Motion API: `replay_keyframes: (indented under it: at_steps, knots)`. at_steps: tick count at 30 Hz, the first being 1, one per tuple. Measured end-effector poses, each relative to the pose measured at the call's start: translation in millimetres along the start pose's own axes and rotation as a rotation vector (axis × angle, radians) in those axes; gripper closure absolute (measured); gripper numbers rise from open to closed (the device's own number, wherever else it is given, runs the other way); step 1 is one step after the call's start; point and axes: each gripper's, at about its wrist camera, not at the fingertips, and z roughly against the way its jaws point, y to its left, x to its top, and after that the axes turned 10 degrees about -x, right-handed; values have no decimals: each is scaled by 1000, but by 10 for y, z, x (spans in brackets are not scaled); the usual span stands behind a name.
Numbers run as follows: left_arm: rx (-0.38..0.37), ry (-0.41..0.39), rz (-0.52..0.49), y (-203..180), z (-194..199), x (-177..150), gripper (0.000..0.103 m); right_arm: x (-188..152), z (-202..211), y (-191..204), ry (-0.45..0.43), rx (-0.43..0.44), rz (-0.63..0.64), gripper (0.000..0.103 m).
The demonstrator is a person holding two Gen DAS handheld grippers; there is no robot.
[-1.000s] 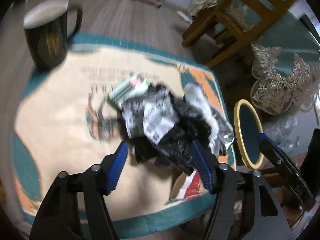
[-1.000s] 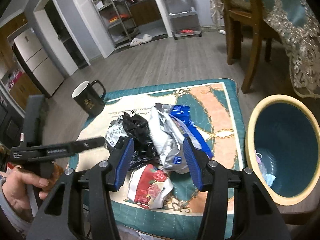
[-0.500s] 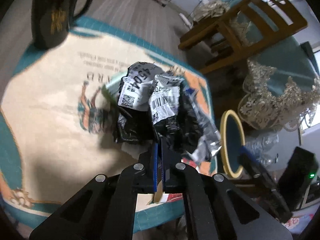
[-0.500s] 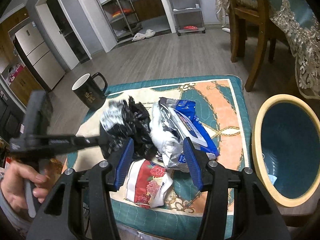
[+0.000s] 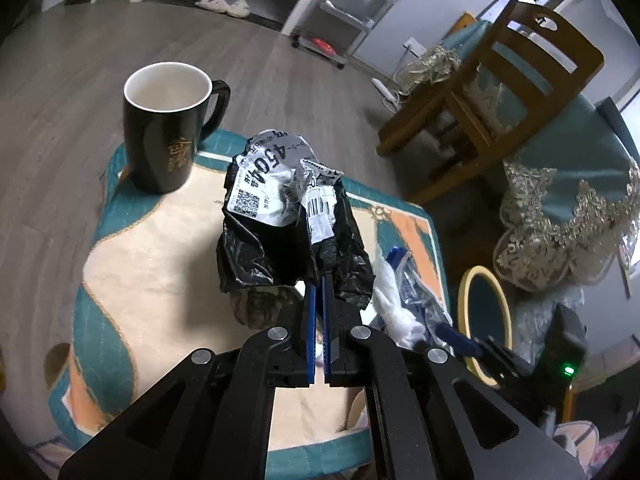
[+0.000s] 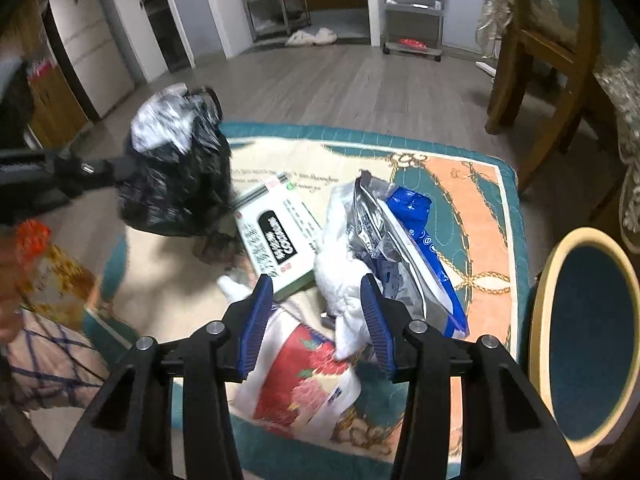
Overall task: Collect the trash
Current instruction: 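Grasp the white tissue with the right tool while the left tool holds the black bag, then carry black bag and tissue over the bin and open both tools to drop them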
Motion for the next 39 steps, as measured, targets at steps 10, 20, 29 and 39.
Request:
replay_keyframes:
  at_steps: [10, 20, 29, 39]
  knots:
    - [1, -12, -4, 28, 13, 26, 100, -33, -345, 200, 31, -126, 146, 79]
    - [2, -27, -34, -100, 8, 51, 100, 112, 129, 120, -104, -35, 72, 83]
    - [-35, -71, -77, -382, 88, 137, 100, 152, 684, -202, -167, 17, -59, 83]
    - [-97, -78, -135, -844, -10, 179, 100, -64, 1003, -781, -181, -21, -204, 83]
